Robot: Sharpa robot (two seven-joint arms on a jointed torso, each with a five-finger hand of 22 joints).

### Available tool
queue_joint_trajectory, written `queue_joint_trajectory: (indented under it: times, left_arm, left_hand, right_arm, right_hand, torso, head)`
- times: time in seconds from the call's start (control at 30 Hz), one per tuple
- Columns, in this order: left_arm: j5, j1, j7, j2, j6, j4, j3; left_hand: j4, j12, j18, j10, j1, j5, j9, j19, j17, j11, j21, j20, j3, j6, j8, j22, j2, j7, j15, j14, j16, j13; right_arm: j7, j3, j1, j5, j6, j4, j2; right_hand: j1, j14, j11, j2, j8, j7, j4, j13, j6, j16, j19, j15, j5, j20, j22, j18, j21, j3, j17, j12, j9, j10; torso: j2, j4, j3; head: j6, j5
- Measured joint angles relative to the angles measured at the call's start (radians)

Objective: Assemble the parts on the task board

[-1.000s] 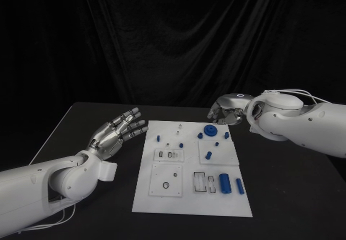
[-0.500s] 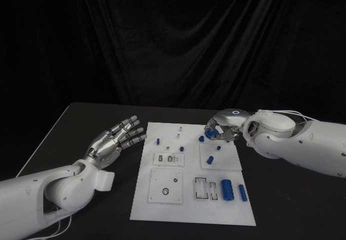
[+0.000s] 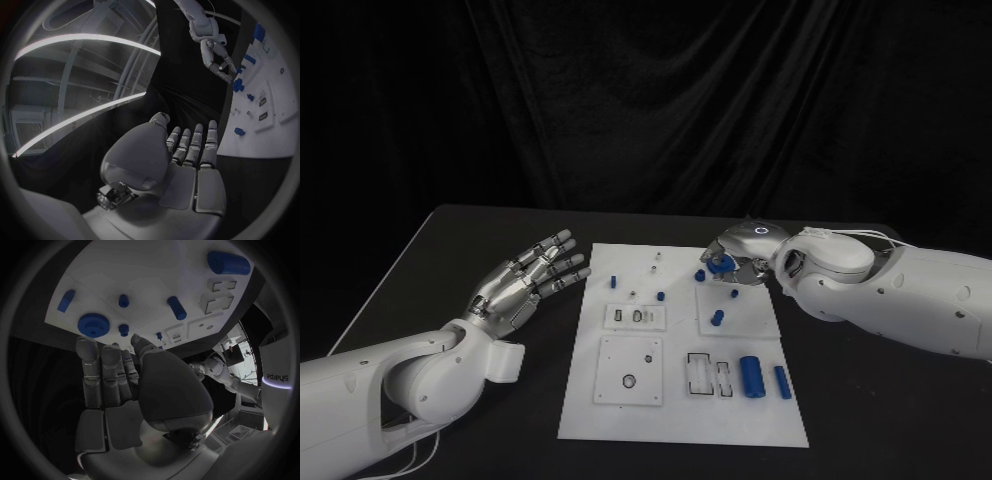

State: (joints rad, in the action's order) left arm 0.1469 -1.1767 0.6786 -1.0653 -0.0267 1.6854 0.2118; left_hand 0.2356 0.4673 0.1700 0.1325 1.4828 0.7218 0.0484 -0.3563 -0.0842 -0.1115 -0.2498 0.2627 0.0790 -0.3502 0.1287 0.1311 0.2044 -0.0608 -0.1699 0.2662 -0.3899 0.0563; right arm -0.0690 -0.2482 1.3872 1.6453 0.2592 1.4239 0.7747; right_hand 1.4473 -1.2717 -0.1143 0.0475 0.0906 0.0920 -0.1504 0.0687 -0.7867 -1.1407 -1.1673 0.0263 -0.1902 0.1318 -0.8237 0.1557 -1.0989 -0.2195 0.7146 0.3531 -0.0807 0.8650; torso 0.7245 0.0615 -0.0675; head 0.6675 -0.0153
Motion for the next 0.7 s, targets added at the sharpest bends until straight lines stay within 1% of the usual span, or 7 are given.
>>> queue_joint_trajectory:
  times: [0.23,0.3,0.47,0.53,0.6,0.67,0.7]
  left_arm:
    - [-0.002,0.0,0.0,-0.012,0.004,0.004,0.0]
    - [-0.002,0.0,0.0,-0.013,0.005,0.005,0.0]
    - [-0.003,0.0,0.0,-0.015,0.008,0.004,0.0]
    - [-0.004,0.0,0.0,-0.014,0.009,0.003,0.0]
    - [-0.004,0.0,0.0,-0.014,0.011,0.002,0.0]
    - [-0.004,0.0,0.0,-0.013,0.013,0.0,0.0]
    - [-0.004,0.0,0.0,-0.013,0.013,-0.001,0.0]
  left_hand:
    - [-0.001,-0.008,0.0,0.0,0.0,0.001,-0.001,0.0,0.002,0.0,0.0,0.0,-0.001,0.0,0.0,0.0,0.0,0.0,0.002,-0.005,0.007,-0.001]
    - [-0.001,-0.008,0.0,-0.004,0.0,0.001,-0.001,0.0,0.002,-0.004,0.0,0.0,-0.001,0.0,0.0,0.0,0.0,0.0,0.002,-0.005,0.007,-0.001]
    - [-0.004,-0.008,0.0,-0.004,0.0,0.001,-0.001,0.0,0.002,-0.004,0.0,0.0,-0.004,0.0,0.0,0.0,0.0,0.0,-0.002,-0.009,0.007,-0.001]
    - [-0.004,-0.008,0.0,-0.004,0.0,0.001,-0.001,0.0,0.002,-0.004,0.0,0.0,-0.004,0.0,0.0,0.0,0.0,0.0,-0.002,-0.009,0.007,-0.001]
    - [-0.004,-0.008,0.0,-0.004,0.0,0.001,-0.001,0.0,0.003,-0.004,0.0,0.0,-0.004,0.0,-0.001,0.0,0.0,0.0,-0.002,-0.009,0.007,-0.001]
    - [-0.004,-0.008,0.0,-0.004,0.0,0.001,-0.001,0.0,0.003,-0.004,0.0,0.0,-0.009,0.0,-0.004,0.0,0.0,0.0,-0.002,-0.009,0.007,-0.001]
    - [-0.004,-0.008,0.0,-0.006,0.0,0.001,-0.001,0.0,0.003,-0.006,0.0,0.0,-0.009,0.0,-0.004,0.0,0.0,0.0,-0.002,-0.009,0.007,-0.001]
  right_arm:
    - [0.003,0.0,-0.017,0.018,0.022,-0.036,-0.03]
    - [0.004,0.0,-0.02,0.021,0.026,-0.048,-0.039]
    - [0.005,0.001,-0.03,0.026,0.036,-0.078,-0.067]
    - [0.006,0.001,-0.034,0.028,0.039,-0.09,-0.076]
    - [0.007,0.001,-0.04,0.029,0.043,-0.105,-0.086]
    - [0.008,0.001,-0.043,0.03,0.045,-0.117,-0.094]
    - [0.009,0.0,-0.046,0.03,0.047,-0.126,-0.1]
  right_hand:
    - [0.005,-0.001,0.0,0.005,-0.01,-0.004,0.005,0.0,0.014,0.009,-0.001,0.0,-0.023,-0.001,0.019,0.0,0.003,-0.009,-0.02,-0.015,0.0,0.0]
    - [0.005,-0.001,0.0,0.005,-0.011,-0.006,0.007,-0.001,0.018,0.019,0.004,0.0,-0.023,0.004,0.029,0.0,0.014,-0.013,-0.032,-0.019,0.0,0.0]
    - [0.006,0.003,-0.004,0.005,-0.011,-0.011,0.004,-0.001,0.009,0.02,0.004,0.004,-0.023,0.004,0.03,0.0,0.015,-0.016,-0.034,-0.025,-0.003,-0.004]
    - [0.009,0.003,-0.004,0.002,-0.011,-0.009,0.007,-0.001,0.005,0.022,0.006,0.004,-0.023,0.005,0.03,0.0,0.015,-0.018,-0.035,-0.027,-0.005,-0.004]
    - [0.011,0.003,-0.004,0.0,-0.002,-0.009,0.007,-0.001,-0.007,0.025,0.011,0.004,-0.023,0.004,0.031,0.0,0.02,-0.018,-0.038,-0.031,-0.008,-0.004]
    - [0.011,0.003,-0.004,0.0,-0.002,-0.004,0.007,-0.001,-0.012,0.025,0.011,0.004,-0.023,0.004,0.031,0.0,0.02,-0.024,-0.038,-0.031,-0.01,-0.004]
    - [0.011,0.003,-0.004,0.0,-0.002,-0.006,0.007,-0.001,-0.014,0.025,0.011,0.004,-0.023,0.004,0.031,0.0,0.02,-0.024,-0.038,-0.031,-0.01,-0.004]
  torso:
    - [-0.004,-0.0005,-0.0009]
    - [-0.005,-0.0007,-0.0009]
    - [-0.006,-0.002,-0.0009]
    - [-0.006,-0.0031,-0.0006]
    - [-0.007,-0.0026,-0.0005]
    - [-0.007,-0.0017,-0.0005]
    - [-0.008,-0.0016,-0.0005]
  head:
    - [0.003,0.001]
    - [0.003,0.002]
    - [0.0,0.004]
    - [-0.001,0.004]
    - [-0.001,0.001]
    - [0.0,-0.002]
    - [0.0,-0.002]
